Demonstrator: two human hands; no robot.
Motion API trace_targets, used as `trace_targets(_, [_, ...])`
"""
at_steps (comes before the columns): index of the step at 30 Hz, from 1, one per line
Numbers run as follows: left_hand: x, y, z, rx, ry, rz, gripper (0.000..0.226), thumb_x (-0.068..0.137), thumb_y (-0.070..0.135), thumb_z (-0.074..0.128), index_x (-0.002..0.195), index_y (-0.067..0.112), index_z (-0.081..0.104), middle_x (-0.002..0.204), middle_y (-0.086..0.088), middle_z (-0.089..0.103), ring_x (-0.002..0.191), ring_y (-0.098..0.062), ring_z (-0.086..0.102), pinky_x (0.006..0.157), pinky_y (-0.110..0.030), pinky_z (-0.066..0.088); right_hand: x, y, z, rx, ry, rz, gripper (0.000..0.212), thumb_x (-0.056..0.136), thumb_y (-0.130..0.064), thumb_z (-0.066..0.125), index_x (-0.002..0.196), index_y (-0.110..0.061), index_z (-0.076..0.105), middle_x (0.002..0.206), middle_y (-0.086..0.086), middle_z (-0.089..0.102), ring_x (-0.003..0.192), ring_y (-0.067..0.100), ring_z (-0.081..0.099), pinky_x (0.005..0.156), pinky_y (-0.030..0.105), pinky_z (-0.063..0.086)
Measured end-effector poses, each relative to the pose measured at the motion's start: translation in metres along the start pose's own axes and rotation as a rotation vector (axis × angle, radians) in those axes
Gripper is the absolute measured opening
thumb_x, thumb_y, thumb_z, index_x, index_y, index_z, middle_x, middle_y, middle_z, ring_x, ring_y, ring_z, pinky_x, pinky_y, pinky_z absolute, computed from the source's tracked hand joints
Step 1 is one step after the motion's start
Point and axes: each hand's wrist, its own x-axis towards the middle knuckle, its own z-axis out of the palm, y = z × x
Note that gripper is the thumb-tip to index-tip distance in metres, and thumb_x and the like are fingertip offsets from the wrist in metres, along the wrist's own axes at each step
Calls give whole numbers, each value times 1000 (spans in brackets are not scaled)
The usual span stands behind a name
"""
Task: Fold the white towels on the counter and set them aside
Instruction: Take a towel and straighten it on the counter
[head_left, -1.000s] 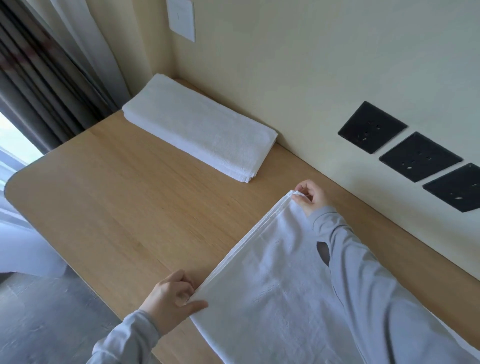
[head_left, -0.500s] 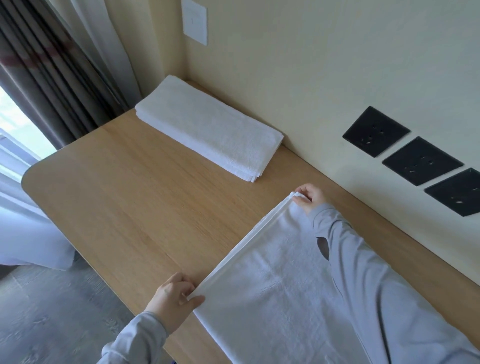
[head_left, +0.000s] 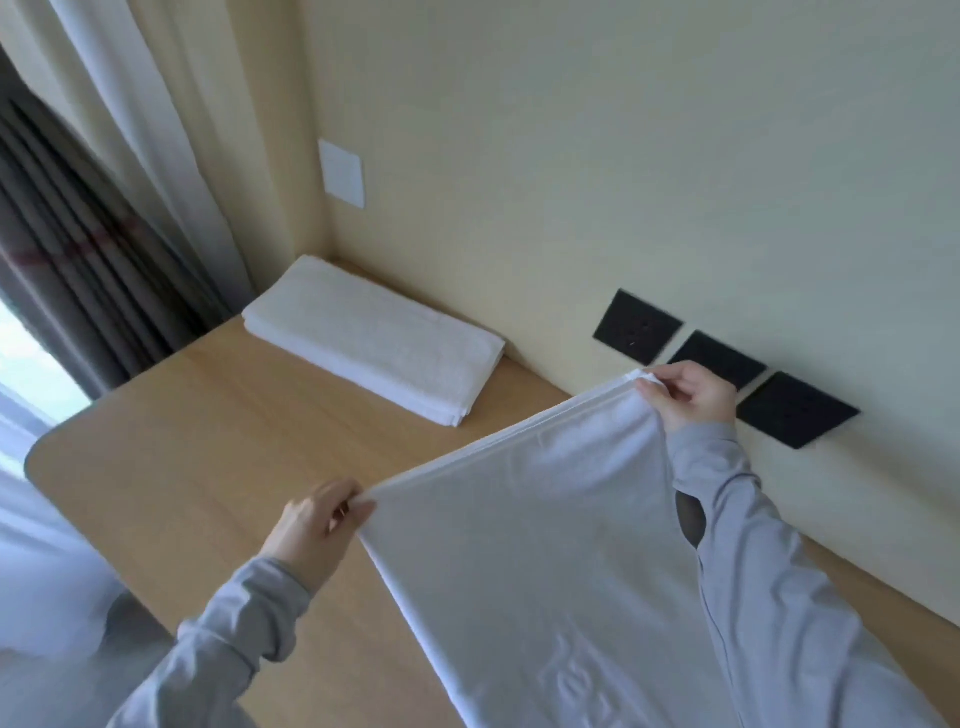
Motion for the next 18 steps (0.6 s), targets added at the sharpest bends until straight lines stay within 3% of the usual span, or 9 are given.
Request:
trace_targets(3, [40, 46, -36, 48, 66, 273, 44, 87, 38, 41, 71, 0, 56, 68, -6, 52, 62, -24, 50, 58, -27, 33, 0, -37, -43, 65, 164, -66, 15, 78, 1, 69, 77, -14, 64, 69, -12, 68, 65, -4, 61, 69, 12, 46])
trace_targets(7, [89, 130, -92, 122, 112, 684, 69, 96, 50, 27, 71, -7, 58, 68, -14, 55, 66, -17, 44, 62, -29, 36, 1, -102, -105, 176, 350, -189, 28, 77, 5, 69, 74, -22, 62, 63, -26, 67, 60, -9, 59, 62, 5, 44])
trace_targets(11, [124, 232, -150, 218, 178, 1010, 67, 97, 49, 25, 74, -3, 60, 70, -10, 56, 66, -18, 49, 63, -28, 40, -1, -178, -181, 260, 509, -314, 28, 75, 6, 69, 73, -21, 62, 57, -24, 65, 54, -8, 55, 58, 5, 43])
trace_targets(15, [135, 326, -189, 223, 346, 1122, 66, 84, 68, 34, 68, 7, 53, 61, 2, 47, 53, -14, 45, 54, -20, 33, -7, -234, -244, 331, 604, -401, 24, 77, 5, 69, 75, -18, 62, 56, -20, 66, 55, -5, 55, 62, 9, 45])
trace_targets(18, [135, 392, -212, 135, 413, 1093, 50, 70, 63, 51, 62, 14, 53, 55, 3, 50, 53, -11, 49, 54, -15, 36, -19, -279, -280, 361, 645, -453, 23, 76, 4, 70, 74, -17, 62, 53, -19, 65, 53, -5, 56, 62, 11, 46])
